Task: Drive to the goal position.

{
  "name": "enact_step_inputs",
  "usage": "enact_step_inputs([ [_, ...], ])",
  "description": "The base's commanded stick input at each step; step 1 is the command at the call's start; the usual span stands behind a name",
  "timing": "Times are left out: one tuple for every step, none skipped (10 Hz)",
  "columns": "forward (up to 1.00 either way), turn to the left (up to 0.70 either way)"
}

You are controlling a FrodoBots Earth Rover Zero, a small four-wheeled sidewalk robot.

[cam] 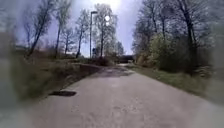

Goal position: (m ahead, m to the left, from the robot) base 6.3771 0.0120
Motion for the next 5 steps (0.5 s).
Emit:
enact_step_inputs([
  [0.45, 0.00],
  [0.52, 0.00],
  [0.70, 0.00],
  [0.70, 0.00],
  [0.70, 0.00],
])
